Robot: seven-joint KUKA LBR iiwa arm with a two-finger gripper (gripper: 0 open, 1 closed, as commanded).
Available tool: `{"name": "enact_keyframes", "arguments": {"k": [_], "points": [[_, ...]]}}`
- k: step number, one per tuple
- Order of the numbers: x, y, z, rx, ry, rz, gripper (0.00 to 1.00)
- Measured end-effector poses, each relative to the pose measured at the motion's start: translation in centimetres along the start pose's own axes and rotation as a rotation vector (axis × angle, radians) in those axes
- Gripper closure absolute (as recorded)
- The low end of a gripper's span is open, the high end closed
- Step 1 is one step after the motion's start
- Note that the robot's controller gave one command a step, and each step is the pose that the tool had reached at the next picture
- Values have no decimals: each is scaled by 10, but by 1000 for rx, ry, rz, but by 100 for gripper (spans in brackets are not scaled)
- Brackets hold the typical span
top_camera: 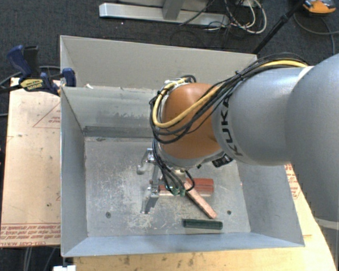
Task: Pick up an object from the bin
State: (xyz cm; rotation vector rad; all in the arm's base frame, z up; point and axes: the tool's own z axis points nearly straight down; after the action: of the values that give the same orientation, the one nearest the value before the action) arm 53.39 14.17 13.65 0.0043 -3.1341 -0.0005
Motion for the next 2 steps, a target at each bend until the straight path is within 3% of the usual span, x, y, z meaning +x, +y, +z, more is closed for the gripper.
{"name": "enact_keyframes", "arguments": {"k": [1, 2], "points": [[-2, -1, -4, -1, -7, 3, 0], [-11, -38, 13, -3, -10, -25, 0]]}}
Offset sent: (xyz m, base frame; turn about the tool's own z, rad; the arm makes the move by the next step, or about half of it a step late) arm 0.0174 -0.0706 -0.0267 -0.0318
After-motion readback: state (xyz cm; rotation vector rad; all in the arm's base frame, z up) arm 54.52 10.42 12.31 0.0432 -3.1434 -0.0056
